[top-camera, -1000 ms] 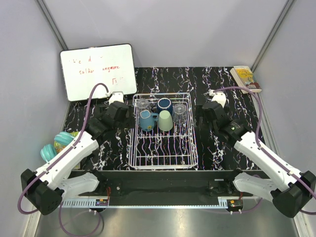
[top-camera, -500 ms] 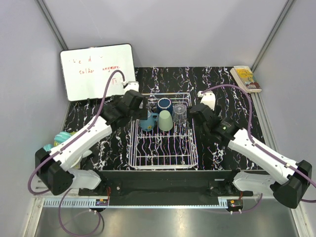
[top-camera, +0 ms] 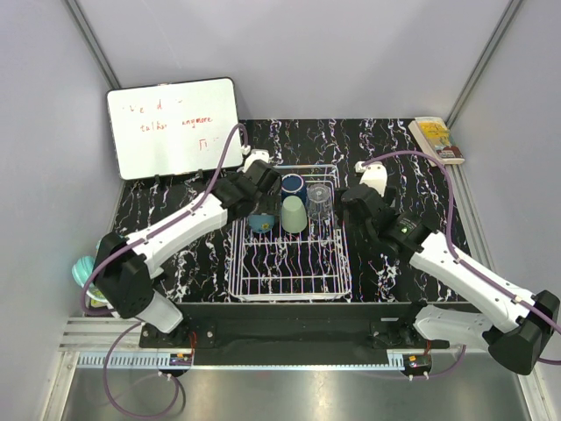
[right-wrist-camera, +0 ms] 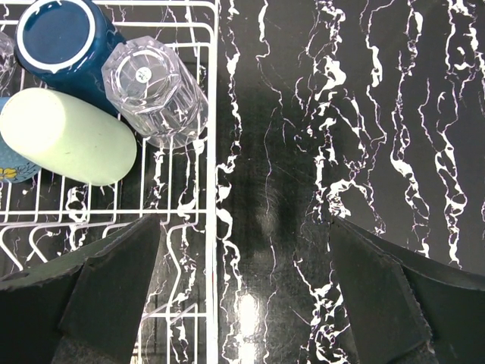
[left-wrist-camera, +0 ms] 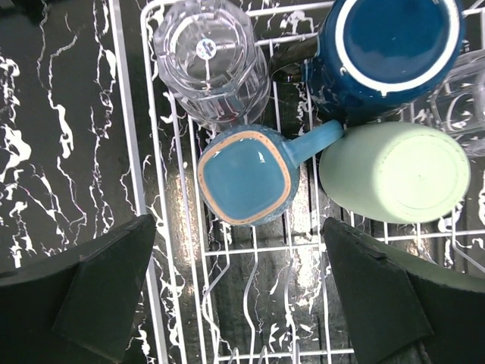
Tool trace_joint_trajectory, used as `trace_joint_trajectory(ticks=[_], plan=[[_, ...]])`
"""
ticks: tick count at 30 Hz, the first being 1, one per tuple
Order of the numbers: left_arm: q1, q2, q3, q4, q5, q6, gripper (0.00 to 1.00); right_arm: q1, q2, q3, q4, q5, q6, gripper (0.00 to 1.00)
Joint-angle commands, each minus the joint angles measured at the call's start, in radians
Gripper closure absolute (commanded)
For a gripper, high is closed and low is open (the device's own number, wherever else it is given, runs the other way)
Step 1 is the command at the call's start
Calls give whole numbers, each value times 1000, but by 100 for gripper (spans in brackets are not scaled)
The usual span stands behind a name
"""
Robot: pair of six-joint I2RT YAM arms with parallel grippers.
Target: Unload the cups from the dish rack
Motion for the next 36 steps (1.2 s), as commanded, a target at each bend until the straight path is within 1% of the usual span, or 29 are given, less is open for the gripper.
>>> trace_joint_trajectory(ticks=[1, 14, 26, 27, 30, 31, 32, 36], plan=[[-3, 28, 50, 51, 13, -42, 1, 7, -10, -4, 14, -5, 19, 0], [15, 147, 50, 105, 24, -75, 1, 7, -4, -19, 24, -18, 33, 0], [48, 194, 16, 140, 39, -78, 2, 7, -12, -51, 44, -23, 39, 0], [48, 196, 15, 140, 41, -78, 3, 7, -12, -53, 44, -21, 39, 0], [49, 200, 5, 142, 47, -75, 12, 7, -13, -59, 48, -20, 36, 0], [49, 202, -1, 142, 45, -77, 17, 7, -10, -62, 50, -20, 37, 0], [48, 203, -4, 143, 45, -74, 21, 7, -10, -64, 51, -18, 36, 0], [49, 210, -21, 149, 56, -77, 26, 7, -6, -74, 54, -25, 45, 0]])
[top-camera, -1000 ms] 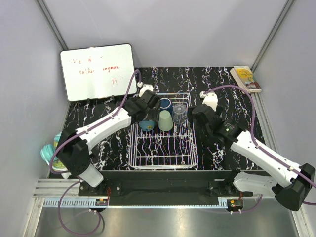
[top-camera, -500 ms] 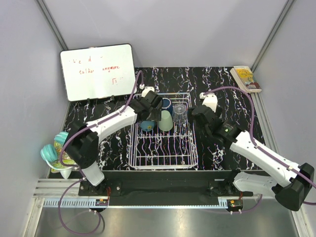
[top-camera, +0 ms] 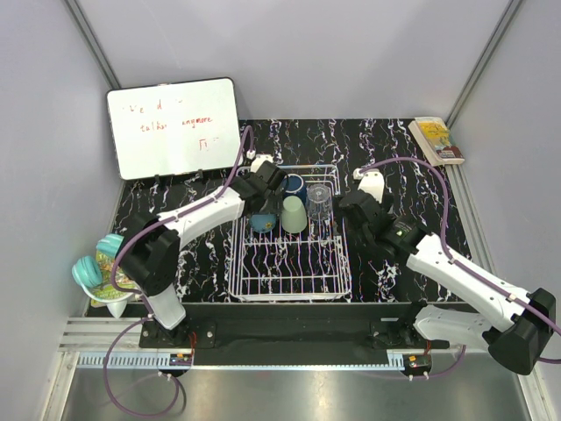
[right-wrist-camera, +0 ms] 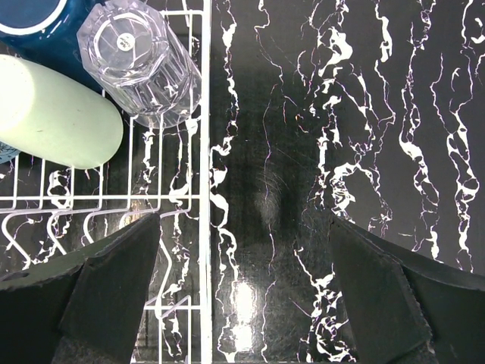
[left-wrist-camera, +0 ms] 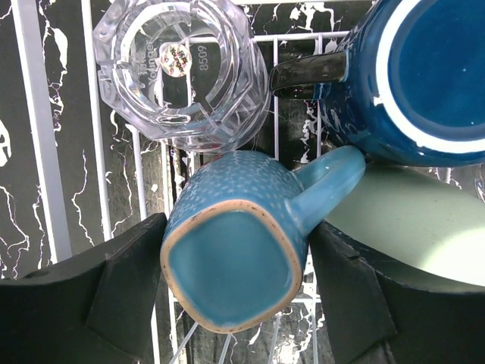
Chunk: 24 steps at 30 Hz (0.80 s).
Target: Unload the cups from the dish rack
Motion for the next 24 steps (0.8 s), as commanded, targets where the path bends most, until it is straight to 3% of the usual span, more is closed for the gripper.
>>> trace_joint_trajectory(ticks=[1, 4, 7, 11, 15, 18, 20, 21, 22, 24], plan=[[4, 12, -27, 36, 21, -8, 26, 7, -7, -7, 40, -1, 26, 0], [2, 21, -30, 41, 24, -3, 22, 9, -9, -13, 41, -6, 31, 0], [2, 35, -25, 41, 28, 0, 10, 7, -12, -16, 41, -7, 29, 0], [4, 55, -25, 41, 31, 4, 8, 7, -16, -21, 41, -9, 34, 0], [4, 45, -39, 44, 30, 0, 28, 7, -21, -27, 43, -7, 37, 0], [4, 29, -45, 42, 13, 4, 36, 7, -22, -30, 46, -9, 37, 0], [4, 6, -47, 39, -4, 9, 50, 7, -16, -34, 49, -13, 40, 0], [2, -1, -50, 39, -11, 9, 58, 7, -18, -35, 51, -14, 40, 0], [2, -17, -50, 36, -24, 12, 76, 7, -18, -35, 51, -15, 40, 0], [4, -31, -47, 31, -36, 15, 100, 7, -16, -36, 52, -15, 41, 0]])
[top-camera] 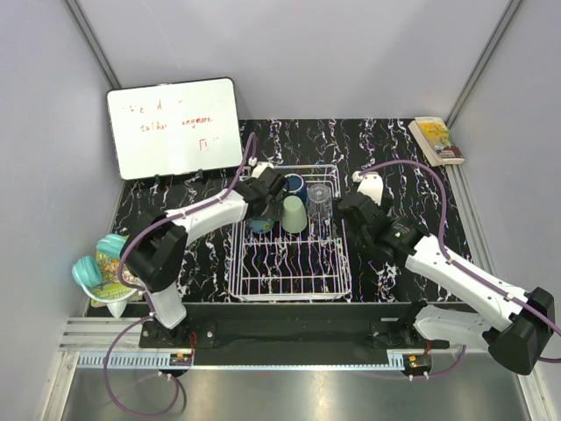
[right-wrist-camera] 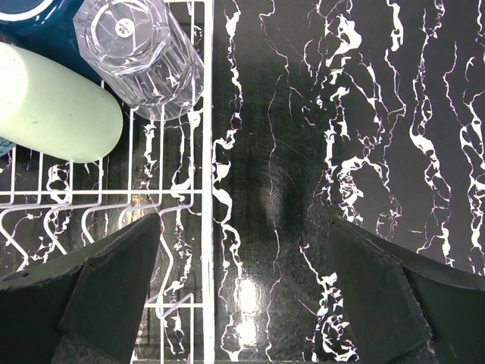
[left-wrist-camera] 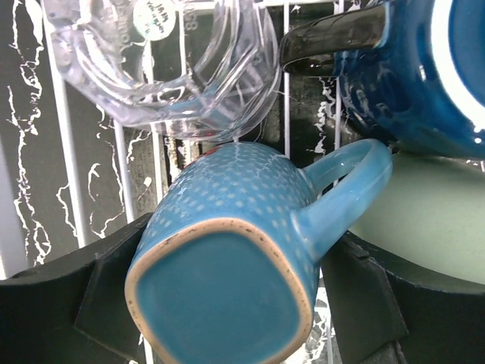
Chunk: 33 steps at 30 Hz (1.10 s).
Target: Unload the cups from the dish rack
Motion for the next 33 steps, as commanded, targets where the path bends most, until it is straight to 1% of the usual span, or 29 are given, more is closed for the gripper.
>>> trace_joint_trajectory(ticks=[1, 10, 18, 24, 25, 27, 28, 33], plan=[[3, -84, -7, -2, -59, 14, 100, 7, -16, -4, 36, 1, 24, 0], [0, -204, 13, -22, -92, 70, 100, 7, -25, 10, 39, 8, 20, 0], [1, -322, 73, -33, -7, 111, 100, 7, -34, 36, 36, 4, 20, 0], [0, -385, 77, 1, 139, 105, 100, 6, -60, 51, 40, -6, 9, 0], [1, -394, 68, 33, 191, 103, 100, 7, -68, 53, 43, -7, 9, 1], [0, -426, 36, 82, 245, 100, 100, 7, -91, 51, 59, -22, 13, 0], [1, -437, 22, 139, 292, 97, 100, 7, -100, 51, 65, -27, 17, 0], [0, -488, -19, 272, 427, 73, 100, 6, -187, 30, 140, -99, 35, 0]])
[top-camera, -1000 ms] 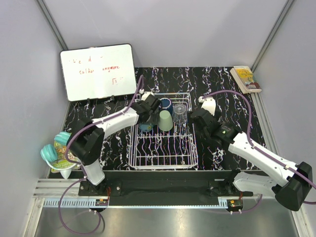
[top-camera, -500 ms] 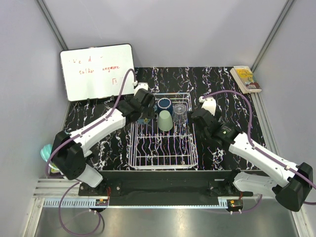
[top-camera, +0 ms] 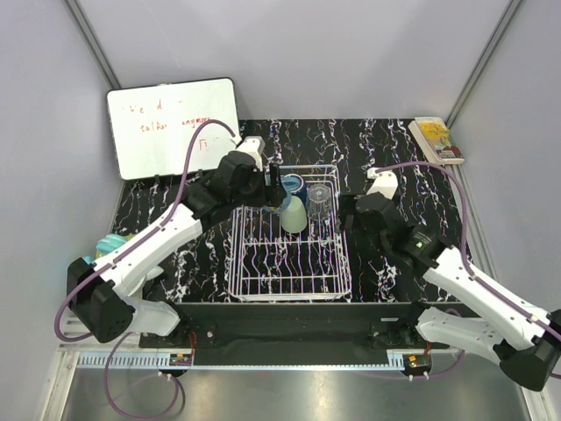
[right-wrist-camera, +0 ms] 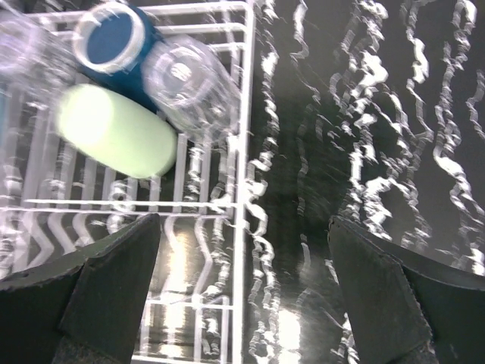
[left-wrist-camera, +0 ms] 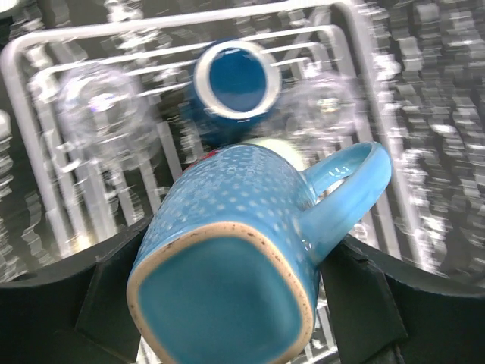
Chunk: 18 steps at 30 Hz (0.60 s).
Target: Unload the cups from the dish rack
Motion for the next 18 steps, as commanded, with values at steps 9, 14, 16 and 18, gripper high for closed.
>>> trace_joint_trajectory(ticks=[9, 14, 16, 18], plan=[[54, -120, -165, 649, 436, -249, 100, 6, -297, -89, 336, -233, 91, 0], [79, -101, -285, 980, 576, -436, 100, 6, -302, -94, 410, -312, 129, 0], [79, -100, -312, 1089, 619, -473, 100, 6, -305, -91, 441, -322, 135, 7], [82, -101, -349, 1185, 642, -525, 100, 6, -300, -94, 491, -355, 143, 17]])
